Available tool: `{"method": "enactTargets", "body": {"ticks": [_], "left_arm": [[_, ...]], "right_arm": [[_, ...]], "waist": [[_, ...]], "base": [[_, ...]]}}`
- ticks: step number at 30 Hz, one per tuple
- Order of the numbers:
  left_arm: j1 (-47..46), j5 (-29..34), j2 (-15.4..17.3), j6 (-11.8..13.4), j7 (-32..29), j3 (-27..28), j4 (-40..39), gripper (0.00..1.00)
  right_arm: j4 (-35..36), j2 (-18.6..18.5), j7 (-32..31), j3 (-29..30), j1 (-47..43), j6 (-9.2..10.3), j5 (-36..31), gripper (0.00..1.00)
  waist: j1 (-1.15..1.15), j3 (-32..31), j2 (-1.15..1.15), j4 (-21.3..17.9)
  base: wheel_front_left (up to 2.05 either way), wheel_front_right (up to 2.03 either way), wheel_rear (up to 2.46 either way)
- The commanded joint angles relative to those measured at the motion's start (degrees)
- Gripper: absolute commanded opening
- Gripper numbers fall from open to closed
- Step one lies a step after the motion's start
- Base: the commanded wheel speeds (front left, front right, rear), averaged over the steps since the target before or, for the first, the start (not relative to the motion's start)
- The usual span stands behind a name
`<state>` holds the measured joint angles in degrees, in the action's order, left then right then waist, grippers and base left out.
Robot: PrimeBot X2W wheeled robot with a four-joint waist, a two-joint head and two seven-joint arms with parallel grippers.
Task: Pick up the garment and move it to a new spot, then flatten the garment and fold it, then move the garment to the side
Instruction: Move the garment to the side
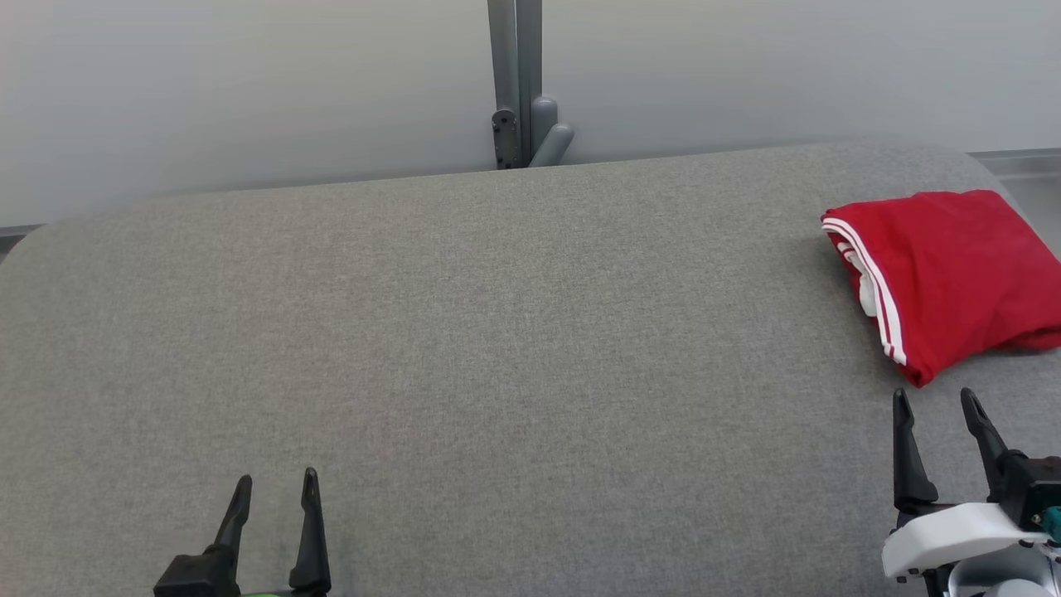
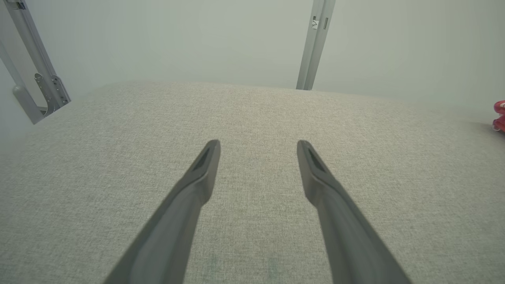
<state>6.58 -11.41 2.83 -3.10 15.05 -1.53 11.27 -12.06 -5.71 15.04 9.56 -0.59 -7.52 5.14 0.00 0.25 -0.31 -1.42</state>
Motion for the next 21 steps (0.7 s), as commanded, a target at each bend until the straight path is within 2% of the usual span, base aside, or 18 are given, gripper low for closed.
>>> {"method": "enactTargets", "body": {"ticks": [1,4,10,21], "left_arm": [[-0.85,-0.52,0.14,-0.62,0.14,0.04,0.57,1.00],[-0.88,-0.80,0.14,-1.26,0.14,-0.98,1.77,1.00],[-0.89,-1.22,0.15,-1.58,0.14,-0.87,2.71,1.00],[-0.80,-1.77,0.15,-0.52,0.14,-1.34,2.95,1.00]], "right_arm": [[1.01,0.84,0.17,0.83,-1.20,0.07,-1.32,1.00],[1.91,2.19,0.17,0.79,-2.00,0.07,-3.63,1.00],[1.48,2.68,0.18,1.50,-2.53,0.07,-3.93,1.00],[0.99,2.74,0.18,0.20,-2.47,0.07,-2.57,1.00]], "waist": [[0.00,0.00,0.31,0.17],[0.00,-0.14,0.31,0.12],[0.00,-0.60,0.31,0.38],[0.00,-0.84,0.31,0.91]], "base": [[0.00,0.00,0.00],[0.00,0.00,0.00],[0.00,0.00,0.00],[0.00,0.00,0.00]]}}
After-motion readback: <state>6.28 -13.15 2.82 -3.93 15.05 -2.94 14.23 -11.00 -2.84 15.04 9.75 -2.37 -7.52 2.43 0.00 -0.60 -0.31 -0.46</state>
